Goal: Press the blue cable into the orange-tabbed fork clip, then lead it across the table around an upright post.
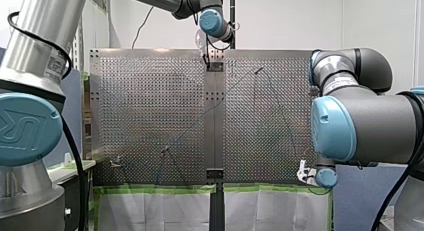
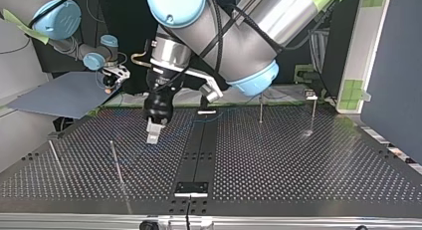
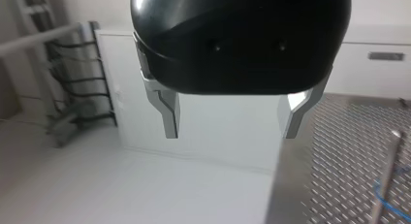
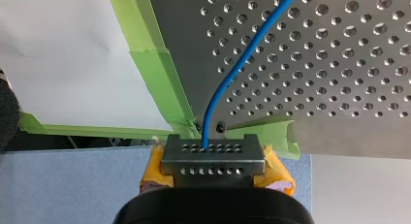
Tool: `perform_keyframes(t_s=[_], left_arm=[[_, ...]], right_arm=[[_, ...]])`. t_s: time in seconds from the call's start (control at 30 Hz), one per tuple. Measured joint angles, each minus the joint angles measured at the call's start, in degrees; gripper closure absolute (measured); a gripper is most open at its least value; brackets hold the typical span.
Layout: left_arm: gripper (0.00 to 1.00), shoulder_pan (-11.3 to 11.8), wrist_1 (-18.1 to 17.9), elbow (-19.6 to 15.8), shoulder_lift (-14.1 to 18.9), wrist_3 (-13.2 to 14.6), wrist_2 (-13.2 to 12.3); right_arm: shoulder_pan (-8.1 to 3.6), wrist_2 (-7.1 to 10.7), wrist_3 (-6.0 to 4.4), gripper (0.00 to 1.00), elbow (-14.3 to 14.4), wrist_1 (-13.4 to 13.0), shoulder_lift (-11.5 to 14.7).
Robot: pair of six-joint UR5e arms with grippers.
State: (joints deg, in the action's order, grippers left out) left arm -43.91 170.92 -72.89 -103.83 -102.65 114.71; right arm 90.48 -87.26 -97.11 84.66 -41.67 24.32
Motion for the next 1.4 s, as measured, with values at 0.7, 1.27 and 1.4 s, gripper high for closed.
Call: perform_keyframes(t_s=[0.7, 1.27, 1.4], left_arm=[[0.00, -0.38, -11.18, -11.16, 11.18, -1.35, -1.11], [0.00, -0.48, -20.23, -20.25, 11.29, -5.02, -0.70], [0.00, -0.47, -21.17, -22.36, 9.41, -6.03, 0.01]], right_arm=[[0.25, 0.31, 0.09, 1.00, -0.01, 0.01, 0.00], [0.33, 0.32, 0.06, 1.00, 0.00, 0.00, 0.00], [0.32, 0.32, 0.06, 1.00, 0.00, 0.00, 0.00]])
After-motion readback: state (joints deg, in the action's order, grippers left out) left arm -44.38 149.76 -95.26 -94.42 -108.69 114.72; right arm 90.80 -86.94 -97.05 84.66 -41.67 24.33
